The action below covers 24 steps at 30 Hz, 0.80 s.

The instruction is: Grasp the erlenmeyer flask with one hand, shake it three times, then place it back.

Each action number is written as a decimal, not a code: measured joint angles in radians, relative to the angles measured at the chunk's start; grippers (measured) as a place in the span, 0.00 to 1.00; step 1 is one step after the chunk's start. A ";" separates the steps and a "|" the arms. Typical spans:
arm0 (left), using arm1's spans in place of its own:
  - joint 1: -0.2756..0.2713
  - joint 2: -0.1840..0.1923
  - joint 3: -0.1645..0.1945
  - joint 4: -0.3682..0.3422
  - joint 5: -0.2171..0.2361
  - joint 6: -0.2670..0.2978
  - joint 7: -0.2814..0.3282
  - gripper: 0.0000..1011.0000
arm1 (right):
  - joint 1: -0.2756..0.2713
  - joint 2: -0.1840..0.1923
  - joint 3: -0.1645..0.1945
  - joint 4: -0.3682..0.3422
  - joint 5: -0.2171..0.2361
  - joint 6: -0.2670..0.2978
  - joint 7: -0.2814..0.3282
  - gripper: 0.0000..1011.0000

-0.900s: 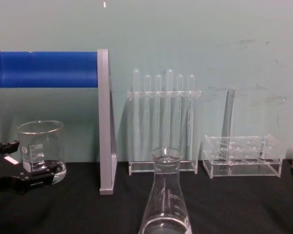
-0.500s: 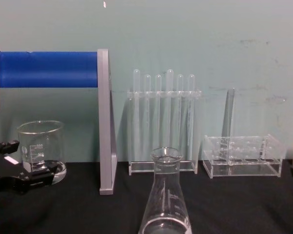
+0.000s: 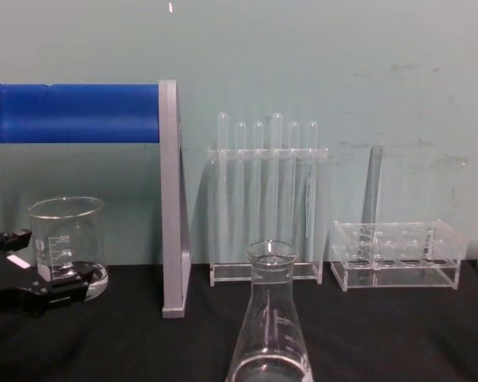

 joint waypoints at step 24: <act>0.000 0.000 0.000 0.000 0.000 0.000 0.000 0.99 | -0.074 0.040 0.077 -0.187 0.222 0.070 0.342 0.99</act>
